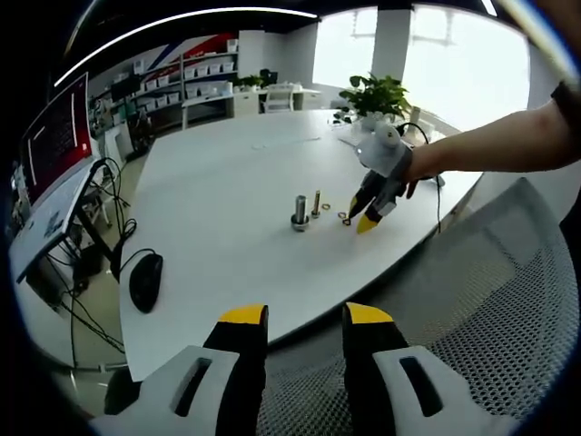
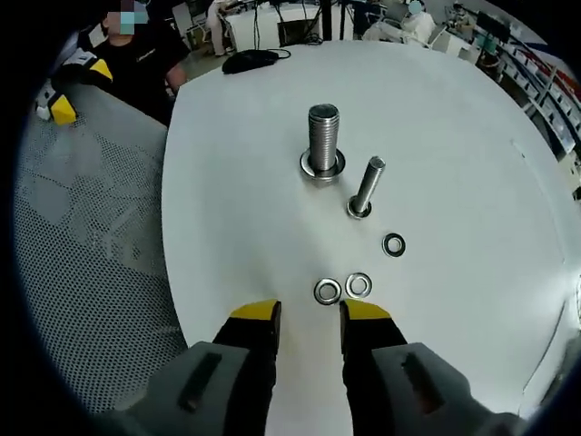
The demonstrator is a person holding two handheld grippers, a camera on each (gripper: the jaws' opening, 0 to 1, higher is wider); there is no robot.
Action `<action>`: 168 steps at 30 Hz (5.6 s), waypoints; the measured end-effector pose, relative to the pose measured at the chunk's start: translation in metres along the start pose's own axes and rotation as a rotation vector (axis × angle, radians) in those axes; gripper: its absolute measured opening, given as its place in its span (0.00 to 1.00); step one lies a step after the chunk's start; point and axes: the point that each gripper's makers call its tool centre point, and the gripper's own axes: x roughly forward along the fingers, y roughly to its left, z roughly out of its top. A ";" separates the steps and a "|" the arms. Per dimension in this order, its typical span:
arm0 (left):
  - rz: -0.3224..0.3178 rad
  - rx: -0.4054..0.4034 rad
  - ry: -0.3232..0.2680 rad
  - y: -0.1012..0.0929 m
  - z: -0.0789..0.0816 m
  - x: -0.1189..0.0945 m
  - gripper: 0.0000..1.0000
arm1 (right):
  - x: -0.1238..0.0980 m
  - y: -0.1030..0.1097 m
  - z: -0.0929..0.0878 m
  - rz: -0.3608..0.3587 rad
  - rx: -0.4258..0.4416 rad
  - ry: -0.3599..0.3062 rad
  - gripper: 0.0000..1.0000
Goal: Place the washer onto the threaded stud by aligning its center hole with the stud, sliding it down to the base, and recovering from edge contact or off-axis alignment until the washer reaches the visible bottom stop.
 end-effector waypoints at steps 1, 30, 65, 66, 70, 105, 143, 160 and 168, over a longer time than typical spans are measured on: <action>0.000 0.000 0.000 0.000 0.000 0.000 0.31 | 0.000 0.000 0.001 0.000 0.002 0.000 0.28; 0.006 -0.013 -0.014 0.001 0.002 -0.001 0.32 | 0.005 -0.011 0.004 0.008 -0.198 0.235 0.15; 0.005 -0.013 -0.013 0.001 0.001 0.000 0.32 | 0.007 -0.012 0.004 0.022 -0.241 0.322 0.16; 0.005 -0.013 -0.013 0.001 0.001 -0.001 0.32 | 0.007 -0.012 0.004 0.023 -0.241 0.321 0.16; 0.005 -0.013 -0.013 0.001 0.001 0.000 0.32 | 0.006 -0.012 0.004 0.022 -0.221 0.313 0.15; 0.005 -0.013 -0.015 0.001 0.002 -0.001 0.32 | -0.012 -0.014 0.011 0.024 -0.185 0.249 0.14; 0.010 -0.015 -0.014 0.001 0.001 -0.001 0.32 | -0.035 -0.032 0.092 -0.151 -0.374 0.040 0.14; 0.008 -0.016 -0.014 0.002 0.001 -0.001 0.32 | -0.021 -0.035 0.085 -0.107 -0.349 0.083 0.14; 0.007 -0.016 -0.013 0.001 0.001 -0.001 0.32 | -0.008 -0.035 0.079 -0.096 -0.346 0.104 0.14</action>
